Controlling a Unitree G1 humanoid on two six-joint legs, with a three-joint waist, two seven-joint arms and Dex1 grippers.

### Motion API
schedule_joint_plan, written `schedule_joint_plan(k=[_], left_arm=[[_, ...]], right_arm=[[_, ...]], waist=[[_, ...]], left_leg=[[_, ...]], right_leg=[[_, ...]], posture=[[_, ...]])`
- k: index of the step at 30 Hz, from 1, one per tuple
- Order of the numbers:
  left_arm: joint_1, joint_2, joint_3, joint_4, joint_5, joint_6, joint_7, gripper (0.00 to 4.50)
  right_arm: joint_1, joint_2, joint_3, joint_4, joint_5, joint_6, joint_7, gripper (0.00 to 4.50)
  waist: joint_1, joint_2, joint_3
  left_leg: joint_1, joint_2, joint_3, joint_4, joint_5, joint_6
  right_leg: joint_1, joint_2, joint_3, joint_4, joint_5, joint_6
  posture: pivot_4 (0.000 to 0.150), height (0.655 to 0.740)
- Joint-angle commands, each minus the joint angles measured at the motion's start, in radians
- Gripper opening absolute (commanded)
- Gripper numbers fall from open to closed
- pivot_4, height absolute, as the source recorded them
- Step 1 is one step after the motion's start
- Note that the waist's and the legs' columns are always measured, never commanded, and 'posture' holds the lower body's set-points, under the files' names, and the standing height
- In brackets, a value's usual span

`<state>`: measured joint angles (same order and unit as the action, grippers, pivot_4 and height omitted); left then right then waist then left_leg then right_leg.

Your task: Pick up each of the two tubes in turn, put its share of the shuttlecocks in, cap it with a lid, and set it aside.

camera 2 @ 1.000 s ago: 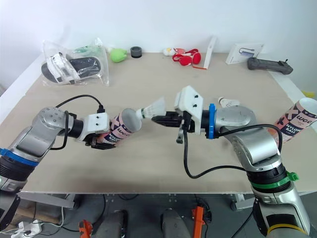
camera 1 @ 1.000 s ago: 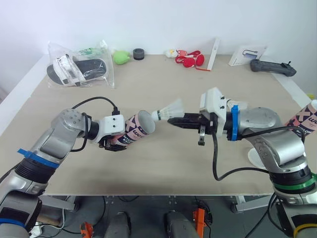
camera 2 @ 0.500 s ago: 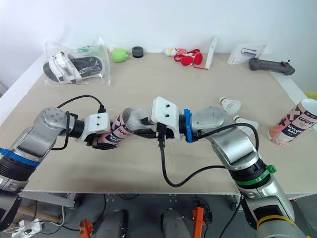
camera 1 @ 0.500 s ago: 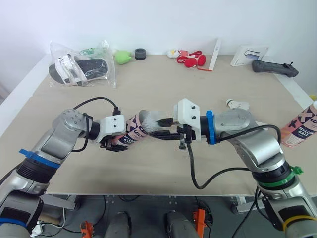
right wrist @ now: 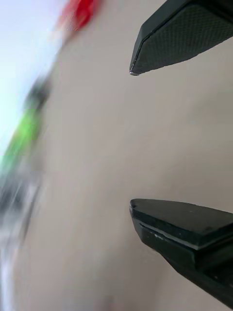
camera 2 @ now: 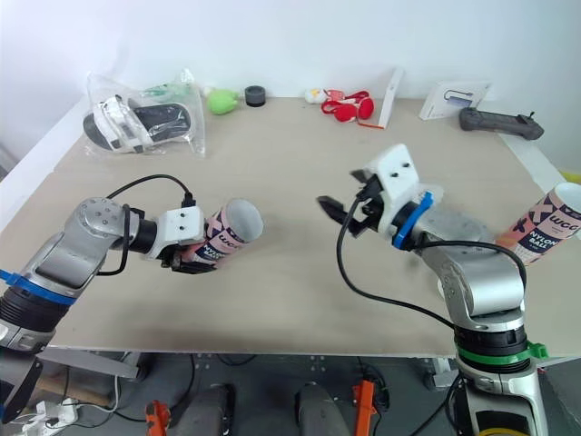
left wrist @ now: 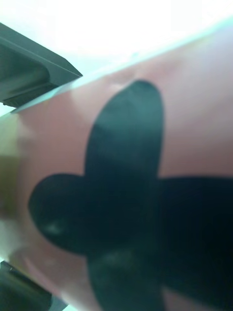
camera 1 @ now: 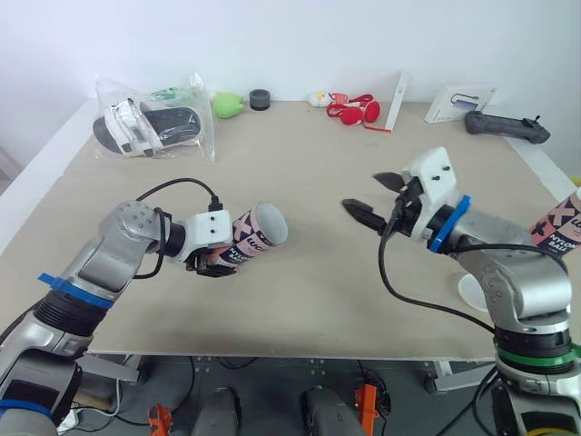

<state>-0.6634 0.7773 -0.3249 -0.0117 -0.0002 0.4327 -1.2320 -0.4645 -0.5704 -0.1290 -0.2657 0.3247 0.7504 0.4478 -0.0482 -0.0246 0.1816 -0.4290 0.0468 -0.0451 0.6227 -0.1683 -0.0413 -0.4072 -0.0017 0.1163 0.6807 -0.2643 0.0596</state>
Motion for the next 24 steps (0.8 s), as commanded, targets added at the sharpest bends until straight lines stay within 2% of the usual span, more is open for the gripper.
schedule_joint_plan(k=[1,6,10,17,20,24], left_arm=[[0.011,-0.009,-0.015,0.0,0.002,-0.003,-0.007,3.07],[0.017,-0.013,-0.014,-0.006,0.002,0.002,-0.004,3.07],[0.028,-0.011,-0.004,-0.019,-0.002,0.015,0.003,3.07],[0.046,-0.024,-0.006,-0.029,-0.004,0.019,0.004,3.07],[0.043,-0.037,-0.012,-0.02,-0.002,0.015,0.003,3.07],[0.025,-0.06,-0.023,0.003,0.005,0.002,0.001,3.07]], right_arm=[[0.014,0.054,-0.089,0.085,-0.083,-0.046,-0.18,4.35],[0.041,0.087,-0.146,0.172,-0.131,-0.144,-0.272,4.35],[0.09,0.058,-0.215,0.045,-0.062,-0.113,-0.221,4.35],[0.338,-0.025,-0.381,-0.18,0.067,-0.049,-0.084,4.35],[0.417,-0.051,-0.427,-0.2,0.077,-0.021,-0.074,4.35],[0.422,-0.052,-0.424,-0.148,0.061,-0.012,-0.101,4.35]], waist=[[0.0,0.0,0.0],[0.001,0.001,0.0],[0.001,0.001,-0.001],[0.002,0.002,-0.001],[0.002,0.002,-0.001],[0.002,0.003,-0.001]], left_leg=[[0.0,0.0,0.0,0.0,0.0,0.0],[0.0,-0.001,0.001,0.0,0.0,0.0],[0.0,-0.001,0.0,0.0,0.0,0.0],[0.0,-0.001,0.0,-0.001,0.0,0.0],[0.001,-0.001,0.0,-0.001,0.0,0.0],[0.003,-0.002,0.001,0.0,0.0,0.0]], right_leg=[[0.0,0.0,0.0,0.0,0.0,0.0],[0.0,-0.001,0.001,0.0,0.0,0.001],[0.0,-0.001,0.0,0.0,0.0,0.001],[0.001,-0.002,0.0,0.0,-0.003,0.002],[0.002,-0.002,0.0,0.0,-0.002,0.001],[0.003,-0.002,0.001,0.0,-0.002,-0.001]], posture=[[0.15,0.74],[0.15,0.74],[0.15,0.74],[0.15,0.74],[0.15,0.74],[0.15,0.74]])
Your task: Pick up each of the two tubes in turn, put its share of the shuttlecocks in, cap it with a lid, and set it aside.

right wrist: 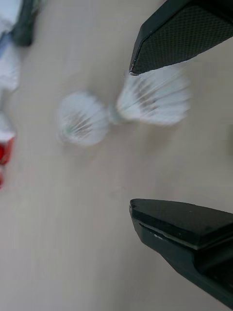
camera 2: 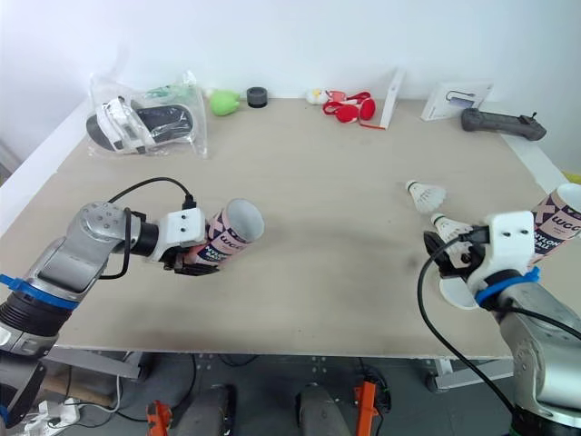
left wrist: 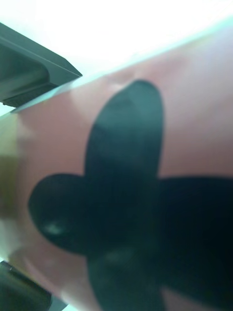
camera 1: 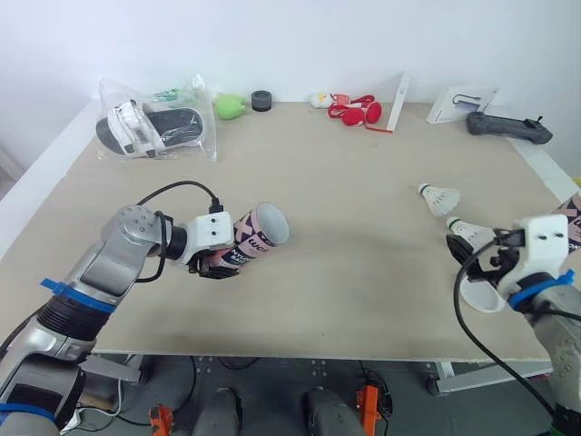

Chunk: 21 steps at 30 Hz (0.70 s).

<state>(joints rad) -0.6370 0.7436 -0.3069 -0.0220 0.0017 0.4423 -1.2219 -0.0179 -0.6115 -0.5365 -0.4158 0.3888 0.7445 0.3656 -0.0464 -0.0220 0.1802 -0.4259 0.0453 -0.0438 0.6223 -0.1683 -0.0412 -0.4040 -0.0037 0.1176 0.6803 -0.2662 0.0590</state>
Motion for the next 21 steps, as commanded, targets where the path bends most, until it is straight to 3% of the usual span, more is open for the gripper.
schedule_joint_plan(k=[1,21], left_arm=[[-0.005,-0.03,-0.043,0.018,0.005,-0.01,-0.01,3.07],[0.01,-0.009,-0.024,-0.025,0.01,0.017,-0.015,3.07]], right_arm=[[-0.033,-0.002,-0.009,0.021,-0.003,-0.01,-0.024,4.35],[-0.318,0.086,0.178,0.583,-0.121,-0.307,-0.048,4.35]], waist=[[0.0,0.0,0.0],[-0.001,0.001,-0.001]], left_leg=[[0.001,0.0,0.0,0.0,0.0,0.0],[0.001,-0.001,0.002,-0.001,0.001,0.001]], right_leg=[[0.001,0.0,0.0,0.0,0.0,-0.001],[0.002,-0.001,0.0,0.0,0.001,0.003]], posture=[[0.15,0.74],[0.15,0.74]])
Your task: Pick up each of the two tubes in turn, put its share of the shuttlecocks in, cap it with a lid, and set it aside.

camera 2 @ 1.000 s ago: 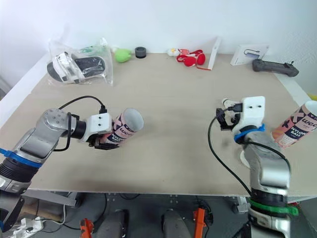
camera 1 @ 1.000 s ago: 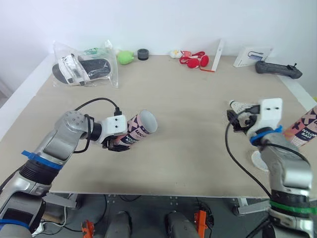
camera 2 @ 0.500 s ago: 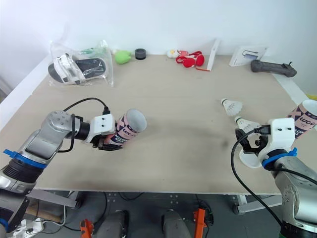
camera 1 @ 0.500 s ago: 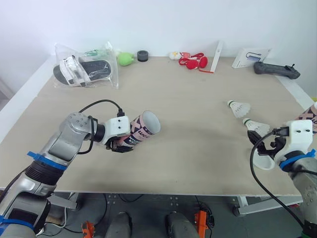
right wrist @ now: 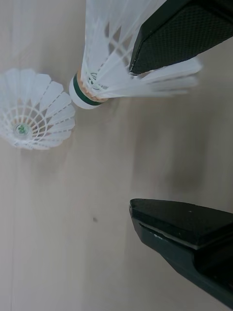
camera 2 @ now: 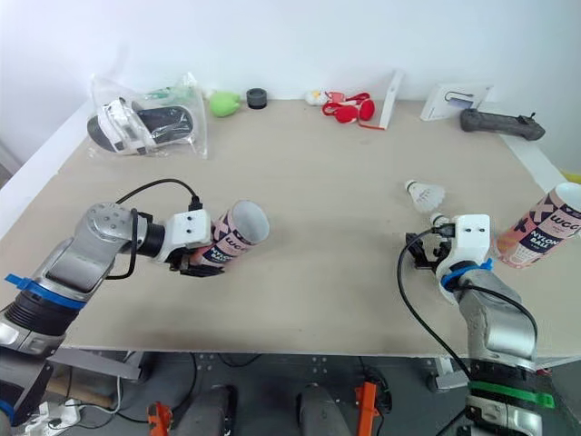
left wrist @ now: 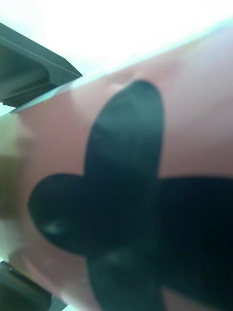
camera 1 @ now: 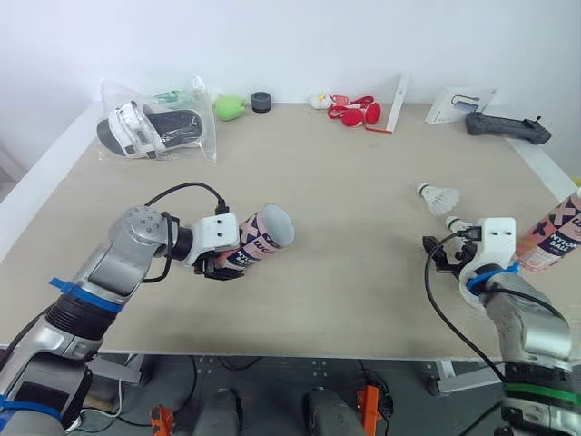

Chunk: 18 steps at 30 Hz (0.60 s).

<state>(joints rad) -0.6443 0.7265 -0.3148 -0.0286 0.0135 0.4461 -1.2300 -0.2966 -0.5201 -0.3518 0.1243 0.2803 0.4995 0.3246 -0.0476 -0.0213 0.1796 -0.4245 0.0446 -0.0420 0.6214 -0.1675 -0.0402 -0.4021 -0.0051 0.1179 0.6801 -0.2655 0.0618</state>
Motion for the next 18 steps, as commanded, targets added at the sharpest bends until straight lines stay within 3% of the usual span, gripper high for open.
schedule_joint_plan(k=[1,2,3,4,11,12,18], left_arm=[[0.018,0.01,-0.015,-0.022,-0.002,0.015,-0.007,3.07],[0.018,0.011,-0.014,-0.025,-0.002,0.018,-0.007,3.07],[0.019,0.013,-0.014,-0.029,-0.003,0.02,-0.006,3.07],[0.019,0.014,-0.013,-0.031,-0.003,0.022,-0.006,3.07],[0.023,0.018,-0.012,-0.042,-0.004,0.029,-0.003,3.07],[0.022,0.017,-0.013,-0.042,-0.004,0.029,-0.003,3.07],[0.013,0.013,-0.015,-0.032,-0.003,0.021,-0.004,3.07]], right_arm=[[-0.048,-0.003,-0.005,0.062,-0.016,-0.076,-0.008,4.35],[-0.055,0.001,-0.005,0.08,-0.019,-0.088,-0.01,4.35],[-0.059,0.004,-0.003,0.093,-0.023,-0.099,-0.012,3.86],[-0.063,0.005,-0.002,0.103,-0.026,-0.108,-0.015,3.64],[-0.079,0.014,-0.009,0.157,-0.04,-0.156,-0.044,0.29],[-0.08,0.014,-0.009,0.159,-0.04,-0.159,-0.045,0.07],[-0.044,0.005,-0.023,0.072,-0.021,-0.131,-0.044,0.07]], waist=[[0.0,0.0,0.0],[0.0,0.0,0.0],[0.0,0.0,0.0],[0.0,0.0,0.0],[-0.002,0.0,0.0],[-0.002,0.0,0.0],[-0.002,0.0,0.0]], left_leg=[[0.0,0.0,0.0,0.0,0.0,0.0],[0.0,0.0,0.0,-0.001,0.0,0.0],[0.0,0.0,0.0,-0.001,0.0,0.0],[0.0,0.0,0.0,-0.002,0.0,0.0],[0.0,0.0,0.0,-0.002,0.0,0.0],[0.0,0.0,0.0,-0.002,0.0,0.0],[0.0,0.0,0.0,-0.002,0.0,0.0]], right_leg=[[0.0,0.0,0.0,0.0,0.0,0.0],[0.0,0.0,0.0,0.0,-0.001,0.0],[0.0,0.0,0.0,0.0,-0.001,0.0],[0.0,0.0,0.0,0.0,-0.001,0.0],[-0.001,0.0,0.0,0.0,-0.001,0.0],[-0.001,0.0,0.0,0.0,-0.001,0.0],[-0.001,0.0,0.0,0.0,-0.001,0.0]], posture=[[0.15,0.74],[0.15,0.74],[0.15,0.74],[0.15,0.74],[0.15,0.74],[0.15,0.74],[0.15,0.74]])
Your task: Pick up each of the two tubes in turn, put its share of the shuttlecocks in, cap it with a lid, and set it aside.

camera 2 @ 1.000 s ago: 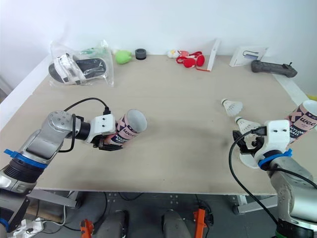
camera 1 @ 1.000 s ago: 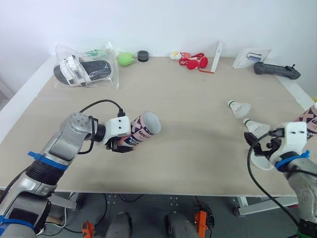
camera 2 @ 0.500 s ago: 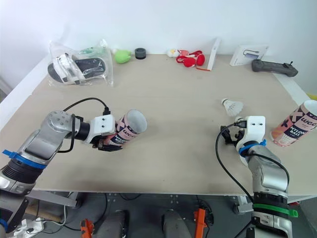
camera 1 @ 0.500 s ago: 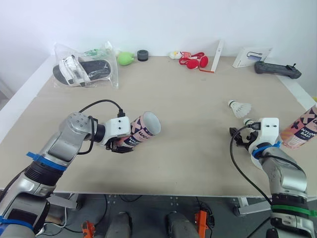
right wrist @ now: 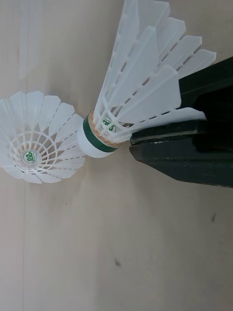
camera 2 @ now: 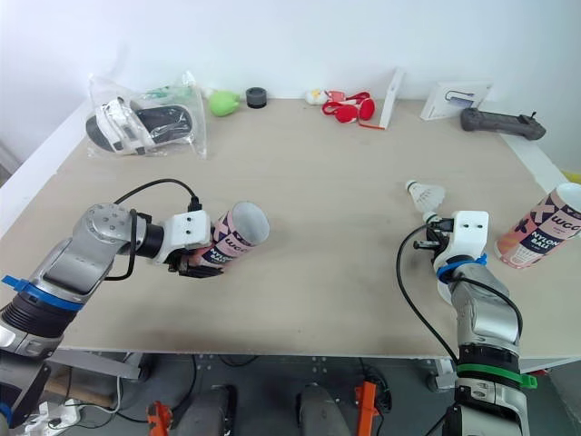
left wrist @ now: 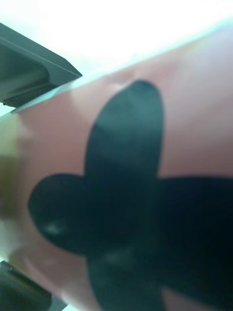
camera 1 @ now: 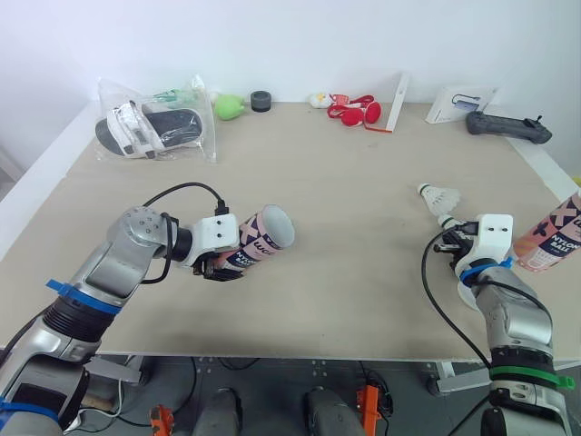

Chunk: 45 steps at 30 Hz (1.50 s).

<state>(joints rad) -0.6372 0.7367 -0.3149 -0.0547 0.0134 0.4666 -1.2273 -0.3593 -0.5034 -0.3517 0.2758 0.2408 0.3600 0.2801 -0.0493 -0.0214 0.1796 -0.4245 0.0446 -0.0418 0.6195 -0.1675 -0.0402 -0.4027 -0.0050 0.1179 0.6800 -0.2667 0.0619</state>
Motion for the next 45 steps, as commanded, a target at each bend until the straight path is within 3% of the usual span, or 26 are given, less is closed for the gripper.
schedule_joint_plan(k=[1,3,8,13,17,21,28,32,36,42,43,45], left_arm=[[0.007,0.004,-0.015,-0.006,-0.003,0.001,-0.007,3.07],[0.008,0.005,-0.014,-0.008,-0.003,0.002,-0.007,3.07],[0.016,0.007,-0.013,-0.006,-0.004,0.0,-0.007,3.07],[0.007,-0.011,-0.028,0.011,-0.004,-0.009,-0.007,3.07],[-0.008,-0.034,-0.037,0.036,0.005,-0.024,-0.007,3.07],[-0.016,-0.047,-0.04,0.051,0.011,-0.04,-0.005,3.07],[-0.016,-0.058,-0.036,0.052,0.014,-0.036,0.004,3.07],[-0.007,-0.057,-0.033,0.041,0.013,-0.028,0.01,3.07],[0.003,-0.056,-0.03,0.032,0.012,-0.023,0.015,3.07],[0.009,-0.059,-0.032,0.025,0.012,-0.019,0.016,3.07],[0.009,-0.059,-0.032,0.024,0.011,-0.019,0.016,3.07],[0.011,-0.056,-0.032,0.023,0.011,-0.02,0.017,3.07]], right_arm=[[0.036,-0.021,-0.033,-0.127,0.031,0.031,0.008,0.07],[0.064,-0.037,-0.047,-0.203,0.055,0.071,0.02,0.07],[0.178,-0.216,-0.082,-0.567,0.237,0.294,0.221,0.07],[0.073,-0.354,0.04,-0.806,0.415,0.4,0.401,0.07],[-0.135,-0.362,0.243,-0.85,0.422,0.45,0.449,0.07],[-0.312,-0.333,0.455,-0.803,0.322,0.432,0.498,0.07],[-0.388,-0.302,0.613,-0.766,0.244,0.417,0.582,0.07],[-0.386,-0.269,0.627,-0.769,0.232,0.412,0.602,0.07],[-0.391,-0.226,0.572,-0.774,0.256,0.428,0.584,1.24],[-0.368,-0.223,0.471,-0.794,0.312,0.479,0.576,4.18],[-0.359,-0.225,0.426,-0.788,0.327,0.489,0.56,4.44],[-0.336,-0.243,0.34,-0.745,0.312,0.498,0.507,4.44]], waist=[[0.001,0.0,0.0],[0.001,0.0,0.0],[0.002,0.003,0.001],[-0.008,0.003,0.001],[-0.007,0.001,0.002],[0.004,0.001,0.001],[0.012,0.0,0.001],[0.012,0.0,0.001],[0.011,0.0,0.001],[0.012,0.0,0.001],[0.012,0.0,0.001],[0.013,0.0,0.001]], left_leg=[[0.0,0.0,0.0,0.0,0.0,0.0],[0.0,0.0,0.0,0.0,0.0,0.0],[-0.002,0.0,0.0,-0.001,0.0,0.0],[0.001,0.001,-0.001,0.0,0.0,0.0],[0.001,0.001,-0.001,0.001,0.001,0.001],[-0.001,0.001,0.0,0.002,0.001,0.001],[-0.006,0.0,-0.002,0.001,0.001,0.001],[-0.006,0.0,-0.003,0.002,0.001,0.001],[-0.005,0.001,-0.003,0.002,0.001,0.001],[-0.006,0.0,-0.003,0.002,0.001,0.001],[-0.006,0.001,-0.004,0.002,0.001,0.001],[-0.006,0.0,-0.004,0.002,0.001,0.001]], right_leg=[[0.0,0.0,0.0,0.0,0.0,0.0],[0.0,0.0,0.0,0.0,-0.001,0.0],[-0.001,-0.001,0.0,0.0,-0.001,0.0],[0.0,0.002,0.0,0.0,0.0,-0.003],[0.0,0.001,0.0,0.0,0.0,-0.006],[-0.002,0.0,0.0,-0.001,0.0,-0.005],[-0.004,-0.002,-0.004,-0.002,0.0,0.0],[-0.004,-0.001,-0.005,-0.002,0.0,-0.001],[-0.004,-0.001,-0.005,-0.001,0.001,-0.001],[-0.003,-0.001,-0.005,-0.001,0.001,-0.001],[-0.003,-0.001,-0.005,-0.001,0.001,-0.001],[-0.003,-0.001,-0.006,-0.001,0.001,-0.001]], posture=[[0.15,0.74],[0.15,0.74],[0.15,0.74],[0.15,0.74],[0.15,0.74],[0.15,0.74],[0.15,0.74],[0.15,0.74],[0.15,0.74],[0.15,0.74],[0.15,0.74],[0.15,0.74]])
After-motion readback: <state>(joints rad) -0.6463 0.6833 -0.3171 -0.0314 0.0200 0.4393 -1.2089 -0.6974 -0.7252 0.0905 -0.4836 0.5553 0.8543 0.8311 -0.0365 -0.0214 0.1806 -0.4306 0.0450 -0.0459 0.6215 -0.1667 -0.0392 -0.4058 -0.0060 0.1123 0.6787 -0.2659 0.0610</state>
